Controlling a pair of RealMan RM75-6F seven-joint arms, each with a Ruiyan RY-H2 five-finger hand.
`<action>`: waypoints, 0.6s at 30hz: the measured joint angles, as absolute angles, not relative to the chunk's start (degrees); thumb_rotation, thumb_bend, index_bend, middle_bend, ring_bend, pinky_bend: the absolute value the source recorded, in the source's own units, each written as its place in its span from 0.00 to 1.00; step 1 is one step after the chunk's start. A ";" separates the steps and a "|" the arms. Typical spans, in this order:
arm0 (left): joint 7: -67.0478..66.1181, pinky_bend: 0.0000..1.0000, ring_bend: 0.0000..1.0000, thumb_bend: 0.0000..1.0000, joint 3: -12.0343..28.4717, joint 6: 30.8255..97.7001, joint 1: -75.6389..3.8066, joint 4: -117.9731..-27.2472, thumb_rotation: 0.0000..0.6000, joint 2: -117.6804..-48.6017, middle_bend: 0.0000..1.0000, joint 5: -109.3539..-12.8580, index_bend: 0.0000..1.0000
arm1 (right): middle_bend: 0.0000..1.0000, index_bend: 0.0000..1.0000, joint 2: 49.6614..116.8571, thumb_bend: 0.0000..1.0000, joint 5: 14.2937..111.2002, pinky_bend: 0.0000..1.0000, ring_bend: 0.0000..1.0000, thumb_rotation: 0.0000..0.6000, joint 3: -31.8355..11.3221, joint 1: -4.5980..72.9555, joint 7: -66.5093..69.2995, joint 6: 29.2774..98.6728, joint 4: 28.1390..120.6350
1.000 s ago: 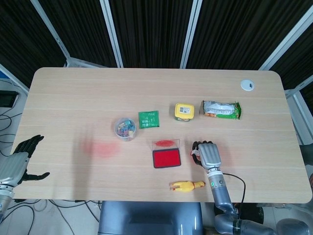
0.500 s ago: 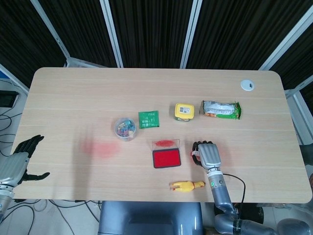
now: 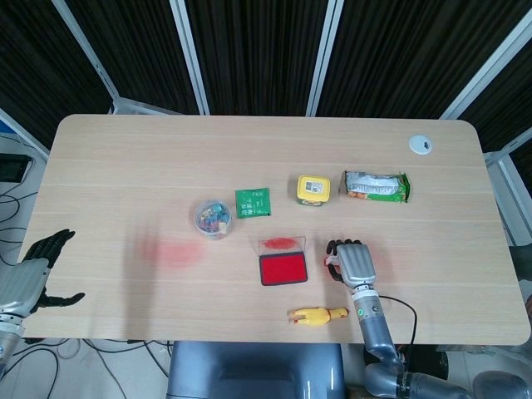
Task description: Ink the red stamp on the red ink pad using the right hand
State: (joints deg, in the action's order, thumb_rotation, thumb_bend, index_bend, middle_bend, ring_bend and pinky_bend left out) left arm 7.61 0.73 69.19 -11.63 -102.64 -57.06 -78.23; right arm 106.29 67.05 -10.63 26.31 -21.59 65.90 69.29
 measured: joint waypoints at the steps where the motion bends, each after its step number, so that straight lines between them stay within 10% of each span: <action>1: 7.62 0.00 0.00 0.00 0.74 69.19 -11.63 -102.63 1.00 -57.06 0.00 -78.22 0.00 | 0.47 0.43 106.27 0.40 67.01 0.38 0.40 1.00 -10.65 26.31 -21.67 65.89 69.33; 8: 7.65 0.00 0.00 0.00 0.75 69.17 -11.64 -102.61 1.00 -57.08 0.00 -78.21 0.00 | 0.42 0.29 106.16 0.39 66.89 0.37 0.38 1.00 -10.73 26.34 -21.93 65.91 69.54; 18: 7.61 0.00 0.00 0.00 0.73 69.29 -11.60 -102.62 1.00 -57.08 0.00 -78.34 0.00 | 0.06 0.08 104.84 0.33 67.19 0.26 0.08 1.00 -10.61 26.12 -23.19 66.76 72.16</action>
